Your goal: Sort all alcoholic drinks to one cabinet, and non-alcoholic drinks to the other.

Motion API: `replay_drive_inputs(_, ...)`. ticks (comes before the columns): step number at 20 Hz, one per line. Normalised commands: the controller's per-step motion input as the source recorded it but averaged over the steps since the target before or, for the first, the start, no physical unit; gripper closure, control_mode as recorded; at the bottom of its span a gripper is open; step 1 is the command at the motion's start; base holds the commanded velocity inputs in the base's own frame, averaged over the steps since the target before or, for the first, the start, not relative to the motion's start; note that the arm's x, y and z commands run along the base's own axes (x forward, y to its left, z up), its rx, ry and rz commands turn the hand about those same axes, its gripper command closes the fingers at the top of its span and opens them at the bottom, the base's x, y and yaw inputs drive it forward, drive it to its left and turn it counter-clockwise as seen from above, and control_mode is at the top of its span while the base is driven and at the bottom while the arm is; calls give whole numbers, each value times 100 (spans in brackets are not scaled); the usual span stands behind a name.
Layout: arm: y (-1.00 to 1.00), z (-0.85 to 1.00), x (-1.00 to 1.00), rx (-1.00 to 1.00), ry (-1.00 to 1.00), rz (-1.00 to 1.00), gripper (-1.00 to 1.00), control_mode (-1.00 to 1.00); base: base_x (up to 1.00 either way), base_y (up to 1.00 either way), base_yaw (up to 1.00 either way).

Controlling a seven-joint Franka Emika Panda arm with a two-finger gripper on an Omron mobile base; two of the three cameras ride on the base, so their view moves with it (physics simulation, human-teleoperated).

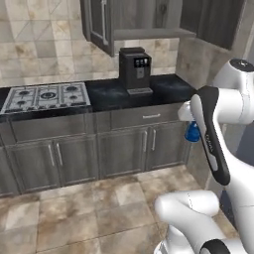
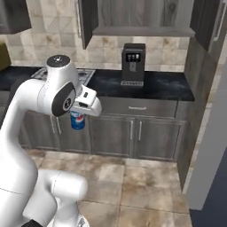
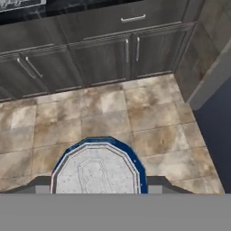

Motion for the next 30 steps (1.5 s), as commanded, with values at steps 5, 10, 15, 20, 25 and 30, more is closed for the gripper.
replay_drive_inputs(5,0,0,0,0,0,0,100,100,100,-49,0)
replay_drive_inputs(10,0,0,0,0,0,0,100,100,100,-46,0)
replay_drive_inputs(15,0,0,0,0,0,0,100,100,100,-31,6)
replay_drive_inputs(20,0,0,0,0,0,0,100,100,84,-18,11)
replay_drive_inputs(25,0,0,0,0,0,0,100,100,45,-5,12)
replay_drive_inputs(30,0,0,0,0,0,0,100,100,20,0,6)
